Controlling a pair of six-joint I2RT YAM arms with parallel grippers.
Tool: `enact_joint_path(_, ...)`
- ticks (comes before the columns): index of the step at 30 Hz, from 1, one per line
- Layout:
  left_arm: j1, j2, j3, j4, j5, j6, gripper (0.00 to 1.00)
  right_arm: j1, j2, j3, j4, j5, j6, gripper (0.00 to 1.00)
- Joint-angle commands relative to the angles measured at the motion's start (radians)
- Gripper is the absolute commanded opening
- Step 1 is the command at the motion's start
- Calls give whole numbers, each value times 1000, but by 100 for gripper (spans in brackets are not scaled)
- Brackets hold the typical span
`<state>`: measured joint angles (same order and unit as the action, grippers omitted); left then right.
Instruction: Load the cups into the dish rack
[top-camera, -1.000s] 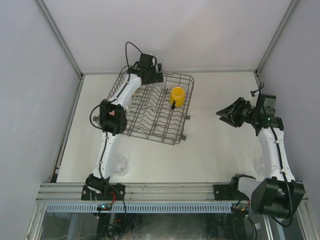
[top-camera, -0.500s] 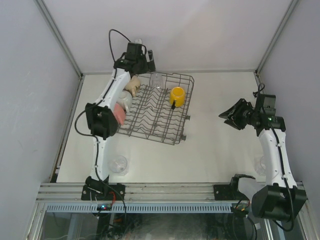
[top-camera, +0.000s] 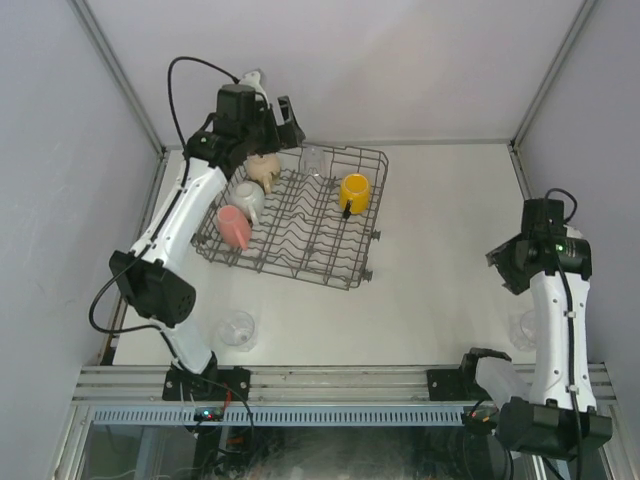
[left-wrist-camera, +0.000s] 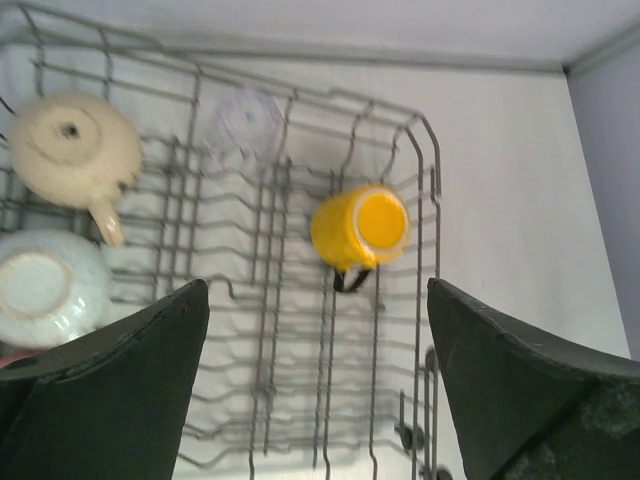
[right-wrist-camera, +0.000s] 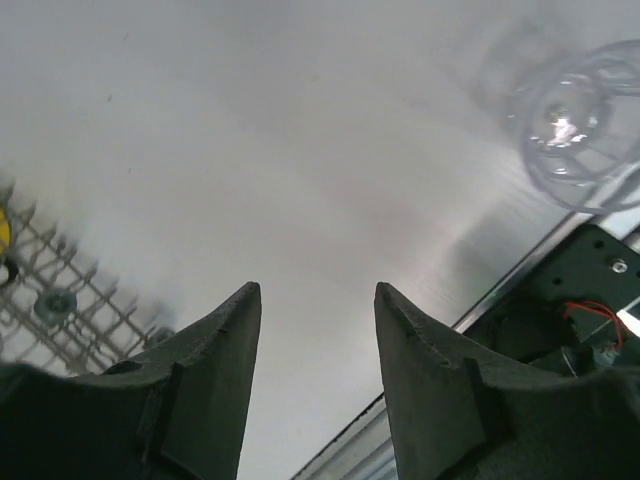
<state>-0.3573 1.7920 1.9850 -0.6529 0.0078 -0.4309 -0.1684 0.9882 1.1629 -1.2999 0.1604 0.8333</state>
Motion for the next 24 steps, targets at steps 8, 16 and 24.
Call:
enact_joint_path(8,-82,-206,-263,107,184,-10,92,-322,-78,-105,21,86,-24,47)
enact_joint_path(16,-84,-223,-248,70,210,23,92,-470,-47,-209,139,82,-38,44)
enact_joint_path(24,-84,-205,-229,55,222,29,93,-494,23,-297,207,112,-17,41)
